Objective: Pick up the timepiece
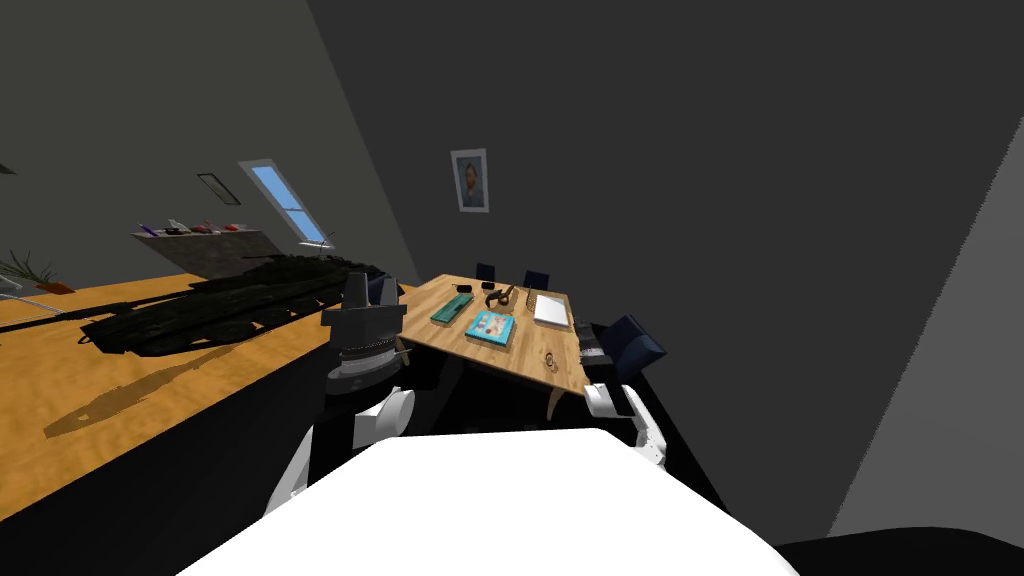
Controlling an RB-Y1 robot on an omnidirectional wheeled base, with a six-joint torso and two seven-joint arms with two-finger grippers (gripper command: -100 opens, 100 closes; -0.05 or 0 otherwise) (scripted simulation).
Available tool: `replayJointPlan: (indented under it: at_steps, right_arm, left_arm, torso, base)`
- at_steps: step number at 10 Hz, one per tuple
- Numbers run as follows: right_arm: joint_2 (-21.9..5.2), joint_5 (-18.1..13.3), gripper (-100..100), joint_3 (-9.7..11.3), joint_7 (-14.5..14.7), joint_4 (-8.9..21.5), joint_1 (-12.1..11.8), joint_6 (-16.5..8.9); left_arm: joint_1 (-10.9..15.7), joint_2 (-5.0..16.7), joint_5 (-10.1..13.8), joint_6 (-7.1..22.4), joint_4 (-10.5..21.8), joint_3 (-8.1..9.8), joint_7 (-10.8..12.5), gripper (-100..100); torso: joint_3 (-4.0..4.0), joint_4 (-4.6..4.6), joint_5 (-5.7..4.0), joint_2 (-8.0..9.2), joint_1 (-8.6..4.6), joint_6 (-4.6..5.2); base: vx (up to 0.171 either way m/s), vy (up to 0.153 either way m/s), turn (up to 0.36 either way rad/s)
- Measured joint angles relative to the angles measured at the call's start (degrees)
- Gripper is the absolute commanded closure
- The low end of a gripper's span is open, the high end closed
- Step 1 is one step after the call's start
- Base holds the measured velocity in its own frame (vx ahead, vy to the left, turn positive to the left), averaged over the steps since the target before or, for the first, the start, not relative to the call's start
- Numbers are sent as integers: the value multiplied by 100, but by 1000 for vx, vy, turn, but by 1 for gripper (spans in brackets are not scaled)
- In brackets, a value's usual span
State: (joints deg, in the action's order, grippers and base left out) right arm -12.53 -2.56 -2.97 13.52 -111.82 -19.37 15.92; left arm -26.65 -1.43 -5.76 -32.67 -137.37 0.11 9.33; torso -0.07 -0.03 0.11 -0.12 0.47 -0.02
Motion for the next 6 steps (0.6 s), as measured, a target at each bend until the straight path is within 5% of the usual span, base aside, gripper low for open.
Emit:
replayJointPlan:
  at_steps: [6]
  right_arm:
    - [-411,-477,-100,37,657,1165,268,-738]
  left_arm:
    - [0,0,0,0,0,0,0,0]
  torso:
    - [0,0,1,0,2,2]
  base:
    - [27,121,92]
